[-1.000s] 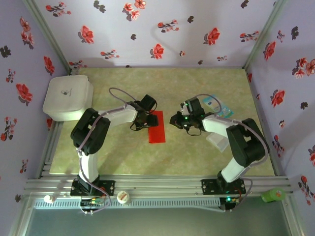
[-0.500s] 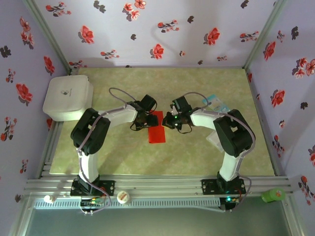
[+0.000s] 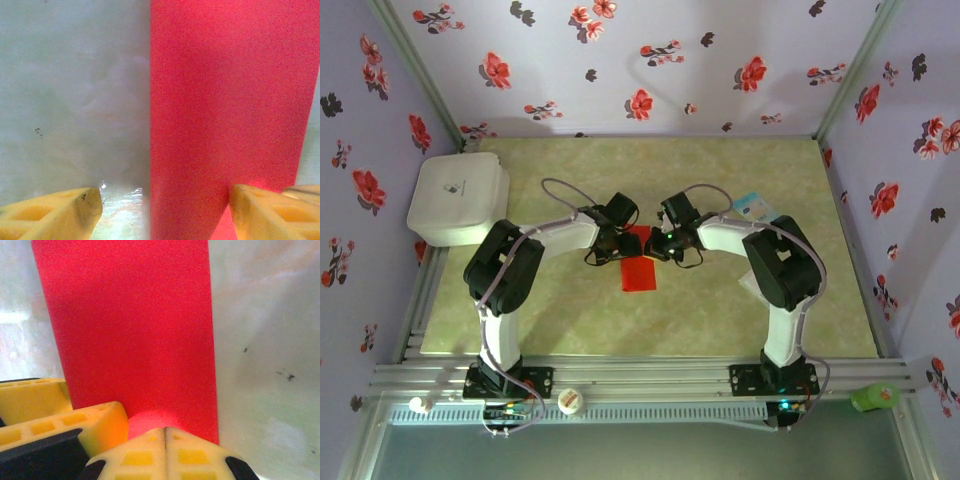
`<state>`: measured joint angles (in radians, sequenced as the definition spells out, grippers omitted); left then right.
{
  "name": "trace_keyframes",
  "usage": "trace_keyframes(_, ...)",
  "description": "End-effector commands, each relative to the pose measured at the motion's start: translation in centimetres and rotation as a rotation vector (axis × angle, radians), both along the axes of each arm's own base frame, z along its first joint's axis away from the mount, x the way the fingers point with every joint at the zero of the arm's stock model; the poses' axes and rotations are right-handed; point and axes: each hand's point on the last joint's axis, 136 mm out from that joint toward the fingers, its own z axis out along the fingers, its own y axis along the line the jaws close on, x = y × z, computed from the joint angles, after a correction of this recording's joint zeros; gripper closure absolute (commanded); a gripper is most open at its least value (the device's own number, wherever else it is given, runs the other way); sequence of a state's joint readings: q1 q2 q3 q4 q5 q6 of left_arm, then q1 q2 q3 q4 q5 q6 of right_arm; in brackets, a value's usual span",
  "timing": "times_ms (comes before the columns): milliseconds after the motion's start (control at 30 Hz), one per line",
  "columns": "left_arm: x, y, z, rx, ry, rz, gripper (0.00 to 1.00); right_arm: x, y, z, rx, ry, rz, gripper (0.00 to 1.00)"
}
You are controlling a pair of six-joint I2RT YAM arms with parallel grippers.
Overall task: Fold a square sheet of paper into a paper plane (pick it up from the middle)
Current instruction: Hold the square sheet of paper at the center of the table.
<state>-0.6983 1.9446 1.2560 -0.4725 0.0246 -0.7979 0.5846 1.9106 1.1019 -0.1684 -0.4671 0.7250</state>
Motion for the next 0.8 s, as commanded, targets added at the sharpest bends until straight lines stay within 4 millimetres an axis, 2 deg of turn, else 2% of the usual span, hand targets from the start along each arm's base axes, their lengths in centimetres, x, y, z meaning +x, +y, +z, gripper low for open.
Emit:
trace_keyframes(0,-2.3,0.0,-6.2,0.027,0.111,-0.032,0.29,-0.3,0.0,-1.0,-0.035,0.012,0.022,1.0)
trace_keyframes(200,-2.2,-0.1,-6.1,0.021,0.109,-0.034,0.29,-2.1,-2.4,-4.2,-0.164,0.076,0.03,1.0)
trace_keyframes(333,-2.0,-0.4,-5.1,0.002,0.092,-0.035,0.29,-2.8,-4.1,-5.0,-0.251,0.077,0.042,1.0)
trace_keyframes(400,-1.6,-0.7,-3.9,-0.018,0.071,-0.035,0.29,-3.0,-4.2,-5.1,-0.256,0.079,0.053,1.0)
trace_keyframes(567,-0.5,-1.5,0.6,-0.095,-0.02,-0.033,0.28,-2.8,-4.4,-5.1,-0.279,0.07,0.087,1.0)
trace_keyframes(667,0.1,-0.8,3.0,-0.143,-0.075,0.005,0.28,-2.6,-4.3,-4.9,-0.282,0.061,0.109,1.0)
trace_keyframes(767,0.5,0.6,4.5,-0.192,-0.119,0.064,0.29,-2.4,-4.1,-4.7,-0.275,0.058,0.128,1.0)
